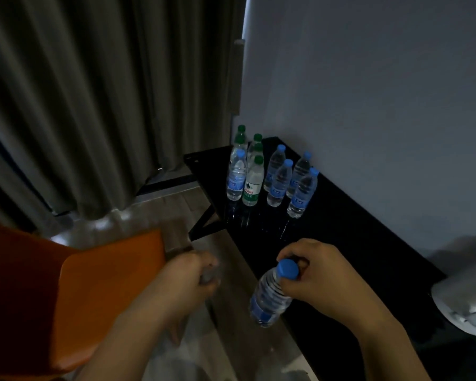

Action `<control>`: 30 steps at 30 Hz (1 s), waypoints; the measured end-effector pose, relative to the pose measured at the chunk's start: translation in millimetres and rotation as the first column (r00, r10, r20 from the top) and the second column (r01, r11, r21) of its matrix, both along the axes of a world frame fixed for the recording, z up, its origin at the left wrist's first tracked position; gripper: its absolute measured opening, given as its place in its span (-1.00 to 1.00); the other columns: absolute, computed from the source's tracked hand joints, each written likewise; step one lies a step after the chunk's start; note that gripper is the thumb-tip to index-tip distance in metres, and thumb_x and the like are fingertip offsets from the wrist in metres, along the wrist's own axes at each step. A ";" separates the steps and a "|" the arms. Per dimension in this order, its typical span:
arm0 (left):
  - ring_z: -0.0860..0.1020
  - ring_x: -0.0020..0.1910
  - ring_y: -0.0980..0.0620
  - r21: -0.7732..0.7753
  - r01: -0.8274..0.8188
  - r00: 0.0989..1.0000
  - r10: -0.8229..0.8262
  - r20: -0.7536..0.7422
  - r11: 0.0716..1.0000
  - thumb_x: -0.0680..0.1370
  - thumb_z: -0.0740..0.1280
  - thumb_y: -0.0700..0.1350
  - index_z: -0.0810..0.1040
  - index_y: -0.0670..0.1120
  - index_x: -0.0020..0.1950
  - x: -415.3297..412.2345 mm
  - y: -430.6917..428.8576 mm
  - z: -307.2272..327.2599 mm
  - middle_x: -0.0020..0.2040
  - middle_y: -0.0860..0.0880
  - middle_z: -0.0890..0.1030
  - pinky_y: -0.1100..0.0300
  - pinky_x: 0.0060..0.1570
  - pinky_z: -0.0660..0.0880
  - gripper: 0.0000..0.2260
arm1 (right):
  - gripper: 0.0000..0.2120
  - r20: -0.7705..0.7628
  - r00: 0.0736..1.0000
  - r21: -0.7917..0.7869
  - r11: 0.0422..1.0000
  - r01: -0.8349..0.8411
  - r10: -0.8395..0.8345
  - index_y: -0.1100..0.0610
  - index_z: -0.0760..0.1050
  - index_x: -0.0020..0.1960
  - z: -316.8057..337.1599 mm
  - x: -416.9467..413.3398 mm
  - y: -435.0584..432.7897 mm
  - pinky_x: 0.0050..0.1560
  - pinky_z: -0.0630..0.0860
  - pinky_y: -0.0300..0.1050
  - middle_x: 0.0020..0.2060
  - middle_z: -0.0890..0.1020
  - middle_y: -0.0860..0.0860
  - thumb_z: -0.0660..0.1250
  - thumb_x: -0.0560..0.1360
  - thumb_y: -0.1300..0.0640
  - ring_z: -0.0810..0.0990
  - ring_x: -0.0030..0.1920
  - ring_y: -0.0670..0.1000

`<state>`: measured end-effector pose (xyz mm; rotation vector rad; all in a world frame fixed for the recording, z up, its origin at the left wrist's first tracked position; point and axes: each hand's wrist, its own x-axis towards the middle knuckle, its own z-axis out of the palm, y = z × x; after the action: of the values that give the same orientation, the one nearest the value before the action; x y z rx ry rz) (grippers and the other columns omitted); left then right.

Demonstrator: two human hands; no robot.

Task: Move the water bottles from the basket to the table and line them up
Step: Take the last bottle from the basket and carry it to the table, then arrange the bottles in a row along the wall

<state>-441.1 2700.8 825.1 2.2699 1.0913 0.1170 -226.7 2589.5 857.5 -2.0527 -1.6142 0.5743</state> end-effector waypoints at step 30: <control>0.52 0.12 0.12 -0.098 0.188 0.980 -0.194 -0.046 0.977 0.53 0.34 -0.05 0.47 -0.01 0.29 189.1 245.1 -24.7 0.18 0.05 0.54 0.25 0.14 0.47 -0.67 | -0.75 -0.097 0.973 -0.137 0.971 0.198 -0.212 -0.04 0.54 -0.10 -72.6 176.4 210.7 -0.09 0.58 -0.12 -0.14 0.55 -0.14 0.49 0.27 0.15 0.55 -0.16 -0.13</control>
<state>-252.0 2945.9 800.3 2.2914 0.8809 -0.0740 -50.4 2800.2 784.9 -2.2038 -1.3129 0.7174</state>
